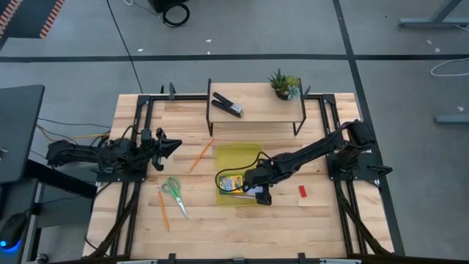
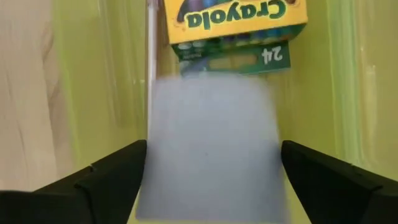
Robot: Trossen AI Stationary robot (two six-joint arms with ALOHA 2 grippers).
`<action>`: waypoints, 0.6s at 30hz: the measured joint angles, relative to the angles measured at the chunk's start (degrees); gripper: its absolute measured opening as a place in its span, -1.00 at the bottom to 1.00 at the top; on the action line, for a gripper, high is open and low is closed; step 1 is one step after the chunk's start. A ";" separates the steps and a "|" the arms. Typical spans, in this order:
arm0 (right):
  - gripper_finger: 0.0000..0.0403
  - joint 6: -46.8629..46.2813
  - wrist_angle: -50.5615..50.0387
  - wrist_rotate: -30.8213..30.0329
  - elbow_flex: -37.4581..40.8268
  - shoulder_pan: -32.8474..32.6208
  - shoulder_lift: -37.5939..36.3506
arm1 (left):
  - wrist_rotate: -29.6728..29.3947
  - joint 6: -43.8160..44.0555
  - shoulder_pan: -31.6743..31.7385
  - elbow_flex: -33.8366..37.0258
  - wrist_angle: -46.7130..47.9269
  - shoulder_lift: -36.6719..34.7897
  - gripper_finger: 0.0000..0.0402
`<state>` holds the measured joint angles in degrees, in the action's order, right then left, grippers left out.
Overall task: Pack school essentials
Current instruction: Put the purple sticky note into the yellow supply box, then put the red eraser into the yellow supply box
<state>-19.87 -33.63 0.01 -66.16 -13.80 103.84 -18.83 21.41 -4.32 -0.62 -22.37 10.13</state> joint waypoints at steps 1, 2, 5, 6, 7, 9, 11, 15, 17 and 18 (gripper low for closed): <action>0.88 0.12 -0.56 0.04 -0.47 0.00 -0.14 | 0.00 0.00 0.00 0.00 0.00 -0.01 -0.86; 0.89 0.38 -1.22 0.04 -1.19 0.00 -0.14 | 0.00 0.01 0.00 0.00 0.00 -0.01 -0.86; 0.89 1.73 -5.22 -0.01 -3.77 0.00 -0.14 | 0.00 -0.02 0.00 0.01 0.00 -0.02 -0.83; 0.89 2.06 -5.39 -0.02 -4.35 0.00 -0.14 | 0.00 0.02 0.00 0.01 0.00 0.00 -0.82; 0.89 2.19 -5.33 -0.04 -4.69 0.00 -0.14 | 0.00 0.02 0.00 -0.01 -0.02 -0.02 -0.81; 0.89 2.07 -5.63 -0.18 -5.08 0.00 -0.14 | 0.00 -0.02 0.00 0.00 -0.02 0.00 -0.81; 0.89 1.74 -5.72 -0.22 -5.37 0.00 -0.14 | 0.00 0.01 0.00 -0.01 -0.02 -0.02 -0.81; 0.89 0.03 -7.00 -0.18 -5.43 0.00 -0.17 | 0.00 0.00 0.00 0.01 -0.02 -0.02 -0.84; 0.89 -0.37 -9.09 0.23 -5.43 0.00 -0.44 | 0.00 -0.01 0.00 0.01 -0.02 -0.02 -0.85; 0.89 -0.40 -9.94 0.30 -5.43 0.00 -0.49 | 0.00 0.01 0.00 0.00 -0.02 -0.02 -0.86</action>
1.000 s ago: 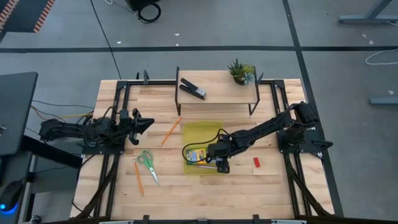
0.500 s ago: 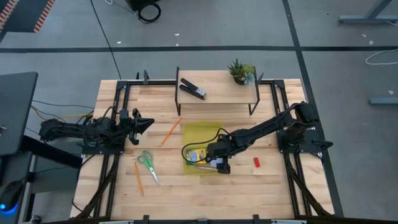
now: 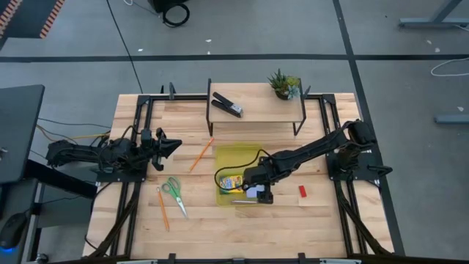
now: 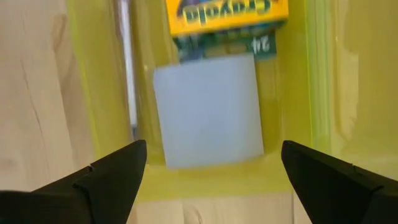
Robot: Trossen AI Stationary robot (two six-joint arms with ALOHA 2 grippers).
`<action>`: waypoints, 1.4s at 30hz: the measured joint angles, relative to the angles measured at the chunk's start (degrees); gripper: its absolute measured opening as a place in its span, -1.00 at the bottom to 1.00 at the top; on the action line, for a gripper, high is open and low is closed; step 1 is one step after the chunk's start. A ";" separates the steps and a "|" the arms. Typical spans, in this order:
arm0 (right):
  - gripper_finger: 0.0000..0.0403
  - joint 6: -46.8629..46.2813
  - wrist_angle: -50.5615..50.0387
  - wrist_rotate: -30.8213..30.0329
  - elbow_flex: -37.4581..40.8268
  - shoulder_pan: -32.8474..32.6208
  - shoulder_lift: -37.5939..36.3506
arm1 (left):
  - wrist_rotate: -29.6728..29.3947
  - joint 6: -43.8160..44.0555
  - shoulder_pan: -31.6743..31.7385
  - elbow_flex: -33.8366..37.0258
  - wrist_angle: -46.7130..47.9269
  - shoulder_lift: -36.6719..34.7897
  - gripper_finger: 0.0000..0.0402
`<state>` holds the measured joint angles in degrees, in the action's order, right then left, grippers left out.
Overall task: Pack school essentials
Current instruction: Put the red eraser into the yellow supply box
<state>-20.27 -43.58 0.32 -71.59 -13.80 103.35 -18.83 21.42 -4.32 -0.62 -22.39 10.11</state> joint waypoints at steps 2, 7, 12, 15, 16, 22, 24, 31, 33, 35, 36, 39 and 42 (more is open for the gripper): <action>0.89 -0.08 -2.38 0.08 0.02 0.06 -0.31 | 0.00 -0.03 0.00 -0.01 0.00 0.00 -0.86; 0.89 -0.11 -4.52 0.18 0.00 0.31 -1.44 | 0.00 -0.01 0.00 -0.01 0.02 0.00 -0.82; 0.89 -0.11 -5.33 0.39 -0.07 0.17 -2.28 | 0.00 0.01 0.00 -0.01 0.04 0.02 -0.81; 0.89 -0.52 -7.09 0.37 -0.07 -0.42 -2.43 | 0.00 -0.01 0.00 0.01 0.19 0.02 -0.83; 0.89 -0.61 -7.97 0.38 -0.07 -0.74 -2.43 | 0.00 0.01 0.00 -0.01 0.14 0.01 -0.84; 0.89 -0.87 -9.05 -2.60 1.80 -3.66 -2.41 | 0.00 -0.01 0.00 -0.01 0.03 0.02 -0.85; 0.89 -2.17 -8.86 -3.04 2.96 -4.58 -2.41 | 0.00 -0.01 0.00 -0.01 0.02 0.02 -0.84; 0.89 -12.65 -9.07 -3.23 6.11 -7.13 -2.38 | 0.00 -0.01 0.00 0.01 0.04 0.02 -0.81; 0.89 -15.17 -9.40 -3.23 6.66 -7.86 -2.38 | 0.00 -0.03 0.00 0.01 0.02 0.02 -0.82; 0.89 -17.18 -9.86 -2.97 7.24 -8.50 -2.65 | 0.00 -0.01 0.00 0.01 0.02 0.01 -0.84; 0.88 -18.15 -9.87 -2.57 7.63 -8.76 -2.99 | 0.00 -0.01 0.00 -0.01 0.02 0.00 -0.85; 0.83 -21.63 -9.95 -1.93 9.63 -9.33 -5.78 | 0.00 0.00 0.00 0.00 0.02 0.00 -0.86; 0.76 -26.26 -9.79 -1.94 13.39 -9.32 -10.36 | 0.00 0.01 0.00 -0.01 0.02 0.00 -0.85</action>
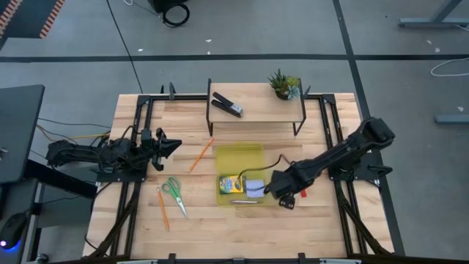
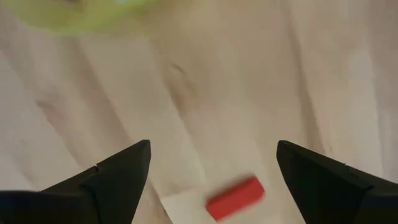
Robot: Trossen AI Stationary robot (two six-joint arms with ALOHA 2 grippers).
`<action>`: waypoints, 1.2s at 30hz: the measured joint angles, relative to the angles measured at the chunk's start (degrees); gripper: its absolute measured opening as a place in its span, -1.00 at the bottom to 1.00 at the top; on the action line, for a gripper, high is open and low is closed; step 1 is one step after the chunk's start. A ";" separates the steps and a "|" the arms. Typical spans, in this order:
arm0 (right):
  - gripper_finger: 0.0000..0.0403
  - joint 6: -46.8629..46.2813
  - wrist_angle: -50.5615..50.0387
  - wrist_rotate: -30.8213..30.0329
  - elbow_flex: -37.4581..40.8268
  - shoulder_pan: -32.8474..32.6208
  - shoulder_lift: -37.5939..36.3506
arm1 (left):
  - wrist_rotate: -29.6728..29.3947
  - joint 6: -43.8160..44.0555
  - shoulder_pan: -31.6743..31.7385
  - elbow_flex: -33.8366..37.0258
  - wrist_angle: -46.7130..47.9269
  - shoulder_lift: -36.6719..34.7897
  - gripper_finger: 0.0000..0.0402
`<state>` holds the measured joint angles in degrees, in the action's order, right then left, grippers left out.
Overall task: Pack school essentials
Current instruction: Put the red eraser into the yellow supply box
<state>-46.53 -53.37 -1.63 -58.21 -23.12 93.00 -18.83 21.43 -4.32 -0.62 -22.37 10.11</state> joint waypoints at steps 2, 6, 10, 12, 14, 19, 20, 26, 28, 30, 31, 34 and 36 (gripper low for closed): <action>0.71 -4.58 -0.02 -0.07 3.39 0.05 -4.00 | 0.00 -0.04 0.00 0.00 0.00 0.02 -0.83; 0.64 -17.87 -0.34 -0.33 11.08 0.03 -12.84 | 0.00 -0.04 0.00 0.02 0.02 0.02 -0.81; 0.60 -36.00 -0.31 0.46 18.04 -0.08 -19.84 | 0.00 -0.02 0.00 0.01 0.02 0.00 -0.82; 0.60 -42.33 -0.26 1.46 20.37 -0.72 -21.72 | 0.00 -0.02 0.00 0.00 0.02 0.00 -0.84; 0.60 -44.72 -0.21 2.06 21.53 -1.65 -22.40 | 0.00 -0.02 0.00 0.01 0.02 0.01 -0.85; 0.60 -46.66 -0.19 1.59 21.36 -4.19 -20.96 | 0.00 0.00 0.00 0.00 0.02 0.00 -0.85; 0.60 -47.67 0.10 1.37 21.20 -4.60 -20.52 | 0.00 -0.02 0.00 0.00 0.02 0.02 -0.84; 0.60 -51.51 6.36 -1.81 21.13 -7.98 -17.96 | 0.00 -0.01 0.00 0.02 0.02 0.00 -0.81; 0.60 -51.68 8.15 -2.61 21.13 -8.97 -17.09 | 0.00 -0.03 0.00 0.02 0.02 0.01 -0.82; 0.60 -52.27 8.38 -2.89 21.13 -9.64 -16.18 | 0.00 -0.01 0.00 0.01 0.02 0.02 -0.83; 0.60 -52.58 8.25 -2.91 21.13 -9.97 -15.65 | 0.00 -0.02 0.00 0.01 0.02 0.02 -0.84; 0.60 -53.49 8.22 -2.89 21.13 -10.76 -13.92 | 0.00 -0.01 0.00 0.01 0.02 0.01 -0.86; 0.60 -54.09 8.56 -2.95 21.13 -10.97 -12.85 | 0.00 -0.02 0.00 0.00 0.02 0.00 -0.86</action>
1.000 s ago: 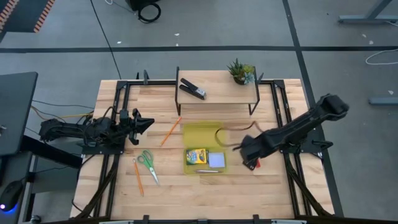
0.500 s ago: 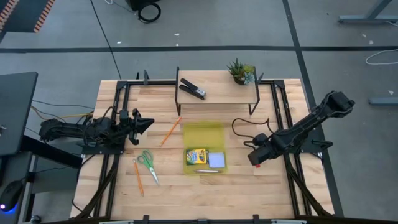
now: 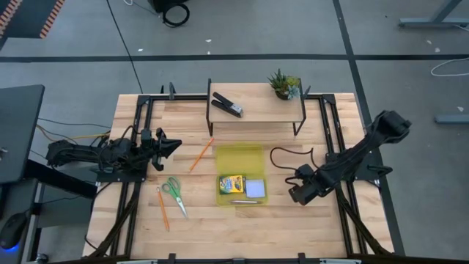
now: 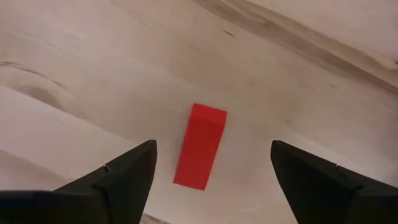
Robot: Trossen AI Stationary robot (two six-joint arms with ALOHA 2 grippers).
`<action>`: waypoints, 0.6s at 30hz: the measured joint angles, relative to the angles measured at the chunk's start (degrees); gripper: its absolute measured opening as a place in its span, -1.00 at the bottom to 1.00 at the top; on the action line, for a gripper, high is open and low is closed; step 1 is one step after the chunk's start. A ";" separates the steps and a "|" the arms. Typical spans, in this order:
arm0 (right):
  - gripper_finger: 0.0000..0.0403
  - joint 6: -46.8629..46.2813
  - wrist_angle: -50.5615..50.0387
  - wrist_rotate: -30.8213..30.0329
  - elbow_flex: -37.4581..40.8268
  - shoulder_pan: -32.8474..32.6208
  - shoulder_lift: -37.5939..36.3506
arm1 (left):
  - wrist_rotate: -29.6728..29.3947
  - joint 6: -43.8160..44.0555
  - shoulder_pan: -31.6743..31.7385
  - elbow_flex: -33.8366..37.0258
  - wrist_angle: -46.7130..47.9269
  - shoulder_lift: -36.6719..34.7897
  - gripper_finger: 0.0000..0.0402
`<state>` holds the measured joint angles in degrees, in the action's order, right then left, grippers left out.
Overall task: Pack school essentials
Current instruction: Put the red eraser into the yellow supply box
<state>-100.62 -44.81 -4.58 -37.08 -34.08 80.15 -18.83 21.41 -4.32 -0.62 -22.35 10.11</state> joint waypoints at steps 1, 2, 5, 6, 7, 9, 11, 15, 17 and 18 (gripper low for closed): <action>0.59 -0.17 0.36 -0.08 0.00 -0.12 0.45 | 0.00 0.01 0.00 0.02 0.00 0.02 -0.85; 0.58 -0.26 0.78 -0.08 0.00 -0.20 0.88 | 0.00 0.02 0.00 0.00 0.00 0.02 -0.85; 0.53 -0.33 2.29 -0.08 0.00 -0.20 2.25 | 0.00 0.02 0.00 0.00 0.00 0.01 -0.82; 0.50 -0.33 2.85 -0.11 -0.02 -0.20 2.72 | 0.00 0.00 0.00 0.02 0.00 0.02 -0.81; 0.46 -0.31 3.22 -0.11 -0.06 -0.20 3.13 | 0.00 -0.01 0.00 0.02 0.00 0.01 -0.81; 0.40 -0.28 3.30 -0.11 -0.16 -0.20 3.69 | 0.00 0.00 0.00 0.01 0.00 0.02 -0.81; 0.32 -0.31 3.33 -0.13 -0.20 -0.20 3.97 | 0.00 -0.01 0.00 0.01 0.00 0.02 -0.82; 0.18 -0.31 3.53 -0.14 -0.20 -0.20 3.99 | 0.00 0.00 0.00 0.00 0.00 0.01 -0.85; 0.10 -0.31 3.63 -0.14 -0.20 -0.20 4.01 | 0.00 0.00 0.00 0.02 0.00 0.02 -0.86; 0.05 -0.31 3.66 -0.14 -0.20 -0.20 4.01 | 0.00 0.00 0.00 0.02 0.00 0.02 -0.86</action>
<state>-100.92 -41.15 -4.73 -37.28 -34.28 84.16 -18.83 21.41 -4.32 -0.60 -22.35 10.12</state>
